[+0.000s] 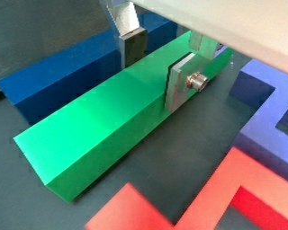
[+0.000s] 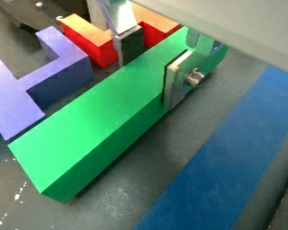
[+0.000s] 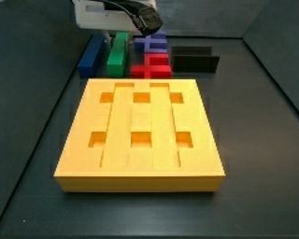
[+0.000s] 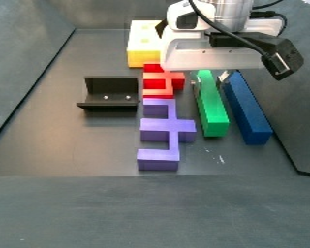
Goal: Pick up the green object. Move up. Move to above the board. Insert the green object.
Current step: Pick up the green object, then move up, then move to above the board.
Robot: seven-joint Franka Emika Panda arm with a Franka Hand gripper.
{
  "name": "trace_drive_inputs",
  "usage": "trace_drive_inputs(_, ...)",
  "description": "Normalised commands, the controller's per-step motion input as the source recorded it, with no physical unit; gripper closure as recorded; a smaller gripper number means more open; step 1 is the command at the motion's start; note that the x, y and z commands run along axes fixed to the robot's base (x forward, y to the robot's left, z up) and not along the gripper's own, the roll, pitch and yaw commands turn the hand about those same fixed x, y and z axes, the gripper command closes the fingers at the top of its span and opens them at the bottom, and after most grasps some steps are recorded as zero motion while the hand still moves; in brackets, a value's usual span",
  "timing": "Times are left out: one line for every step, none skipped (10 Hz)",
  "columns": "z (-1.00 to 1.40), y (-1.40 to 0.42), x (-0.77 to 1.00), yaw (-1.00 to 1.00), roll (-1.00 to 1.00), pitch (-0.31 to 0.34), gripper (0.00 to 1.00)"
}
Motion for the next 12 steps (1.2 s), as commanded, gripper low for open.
trace_drive_inputs(0.00,0.00,0.00,0.00,0.00,0.000,1.00)
trace_drive_inputs(0.00,0.00,0.00,0.00,0.00,0.000,1.00)
trace_drive_inputs(0.00,0.00,0.00,0.00,0.00,0.000,1.00)
trace_drive_inputs(0.83,0.00,0.00,0.00,0.00,0.000,1.00)
trace_drive_inputs(0.75,0.04,-0.09,0.02,0.00,0.055,1.00)
trace_drive_inputs(0.64,0.04,-0.11,0.02,0.00,0.074,1.00)
trace_drive_inputs(0.19,0.02,-0.04,0.00,0.01,0.018,1.00)
trace_drive_inputs(1.40,0.00,0.00,0.00,0.00,0.000,1.00)
trace_drive_inputs(1.40,0.00,0.01,0.00,0.00,0.005,1.00)
trace_drive_inputs(1.40,-0.01,-0.03,-0.01,0.00,0.025,1.00)
trace_drive_inputs(1.40,0.00,0.00,-0.01,0.00,0.011,1.00)
trace_drive_inputs(1.40,0.00,0.05,0.00,0.00,0.062,1.00)
